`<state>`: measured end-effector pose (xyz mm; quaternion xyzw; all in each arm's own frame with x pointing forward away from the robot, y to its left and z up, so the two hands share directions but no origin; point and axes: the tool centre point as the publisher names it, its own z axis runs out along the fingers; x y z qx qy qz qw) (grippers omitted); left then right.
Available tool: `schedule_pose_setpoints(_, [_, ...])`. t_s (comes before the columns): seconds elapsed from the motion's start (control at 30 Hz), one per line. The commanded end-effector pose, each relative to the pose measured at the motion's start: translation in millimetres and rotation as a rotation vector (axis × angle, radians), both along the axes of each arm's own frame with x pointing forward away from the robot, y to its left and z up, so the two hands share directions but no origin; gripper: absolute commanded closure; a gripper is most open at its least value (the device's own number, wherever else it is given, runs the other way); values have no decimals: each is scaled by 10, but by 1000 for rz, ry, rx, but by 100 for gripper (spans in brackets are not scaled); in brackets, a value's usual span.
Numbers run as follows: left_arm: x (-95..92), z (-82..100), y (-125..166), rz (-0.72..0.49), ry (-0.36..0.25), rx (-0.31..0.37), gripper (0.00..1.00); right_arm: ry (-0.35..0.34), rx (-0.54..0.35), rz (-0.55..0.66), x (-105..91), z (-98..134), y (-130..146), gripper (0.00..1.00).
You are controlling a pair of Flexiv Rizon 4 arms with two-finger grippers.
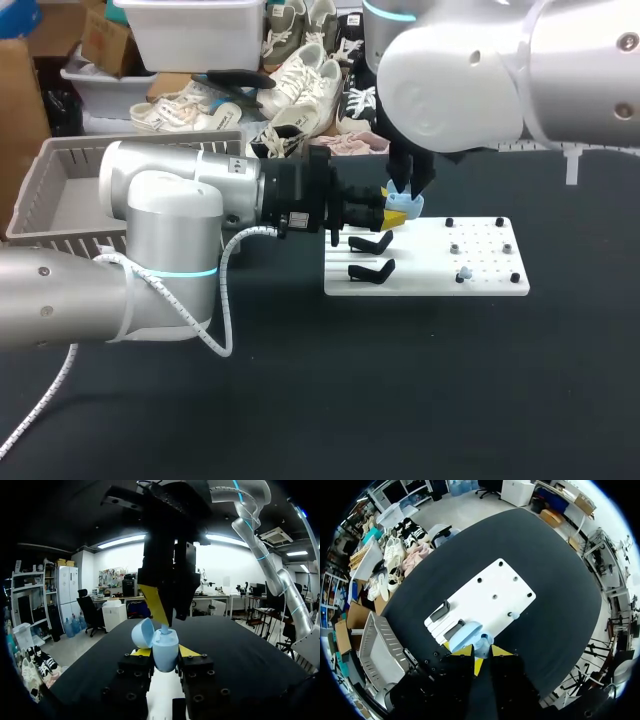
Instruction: Pick up each earbud case from the left stands, insert the matching earbuds, close the lid, and place the case in the box.
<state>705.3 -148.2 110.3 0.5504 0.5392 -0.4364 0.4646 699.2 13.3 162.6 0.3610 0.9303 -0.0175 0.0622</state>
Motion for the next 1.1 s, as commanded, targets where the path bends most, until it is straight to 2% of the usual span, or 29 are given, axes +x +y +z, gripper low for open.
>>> schedule_pose_setpoints(0.03, [-3,-3,3,1,-1,-3,100,-1,-3,-3,-3,-1,1,100])
schedule_pose_setpoints(1.1, [-3,-3,3,1,-1,-3,100,-1,10,-4,-20,-1,2,100])
